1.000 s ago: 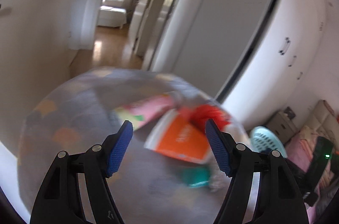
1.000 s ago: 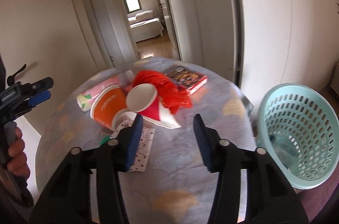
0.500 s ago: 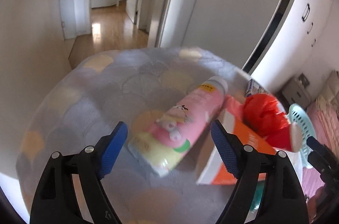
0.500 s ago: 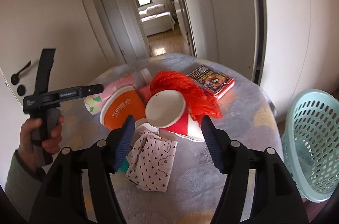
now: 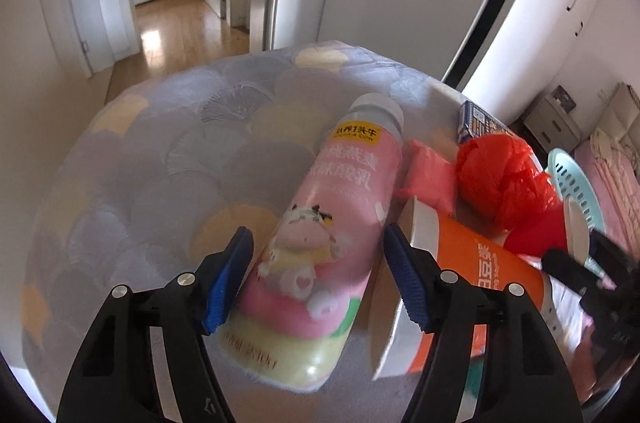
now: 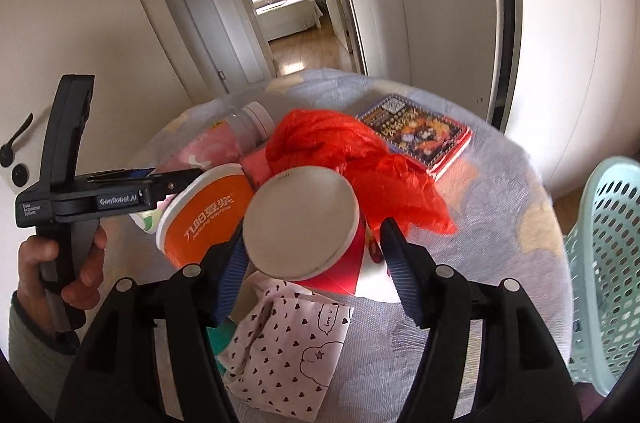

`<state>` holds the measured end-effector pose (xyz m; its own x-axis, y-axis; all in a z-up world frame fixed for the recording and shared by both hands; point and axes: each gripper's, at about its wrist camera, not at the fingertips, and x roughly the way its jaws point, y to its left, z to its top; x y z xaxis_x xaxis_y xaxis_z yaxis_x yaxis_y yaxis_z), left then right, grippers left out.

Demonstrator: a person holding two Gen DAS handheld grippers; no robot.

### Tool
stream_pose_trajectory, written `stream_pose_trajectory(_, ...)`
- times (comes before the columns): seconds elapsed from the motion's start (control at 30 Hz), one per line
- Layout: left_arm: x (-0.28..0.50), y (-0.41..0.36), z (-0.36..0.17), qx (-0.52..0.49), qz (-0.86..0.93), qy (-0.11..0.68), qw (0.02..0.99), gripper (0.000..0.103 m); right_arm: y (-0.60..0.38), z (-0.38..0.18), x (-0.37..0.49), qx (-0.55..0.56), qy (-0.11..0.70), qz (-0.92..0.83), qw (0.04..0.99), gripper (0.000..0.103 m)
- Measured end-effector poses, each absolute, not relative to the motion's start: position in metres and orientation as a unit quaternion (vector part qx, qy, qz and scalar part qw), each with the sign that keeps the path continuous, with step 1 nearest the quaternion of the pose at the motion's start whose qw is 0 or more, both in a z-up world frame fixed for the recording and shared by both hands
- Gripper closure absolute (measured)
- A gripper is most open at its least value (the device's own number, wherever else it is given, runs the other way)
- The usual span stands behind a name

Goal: Collect trash
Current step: 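Move both tools back over the table toward the cups, then grasp the pink drink bottle with left tool while right tool grasps red-white cup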

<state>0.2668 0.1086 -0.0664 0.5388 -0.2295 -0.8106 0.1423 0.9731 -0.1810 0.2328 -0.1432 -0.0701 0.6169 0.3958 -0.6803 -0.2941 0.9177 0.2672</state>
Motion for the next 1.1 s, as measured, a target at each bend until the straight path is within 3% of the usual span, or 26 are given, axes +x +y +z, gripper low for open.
stream_pose_trajectory(0.07,0.269,0.108,-0.068,-0.05,-0.103,0.471,0.875,0.038,-0.144,-0.07,0.232,0.069,0.392,0.195,0.897,0.041)
stream_pose_trajectory(0.2,0.263,0.105,-0.066,-0.054,-0.112,0.468,0.875,0.053,-0.145,-0.066,0.224,0.063,0.384,0.205,0.898,0.046)
stream_pose_trajectory(0.73,0.179,0.138,-0.038,-0.109,-0.062,0.407,0.905,0.056,-0.165,-0.029,0.187,0.088,0.329,0.222,0.914,0.048)
stream_pose_trajectory(1.1,0.12,0.125,-0.052,-0.119,-0.034,0.435,0.892,0.056,-0.174,-0.025,0.152,0.07,0.341,0.228,0.909,0.048)
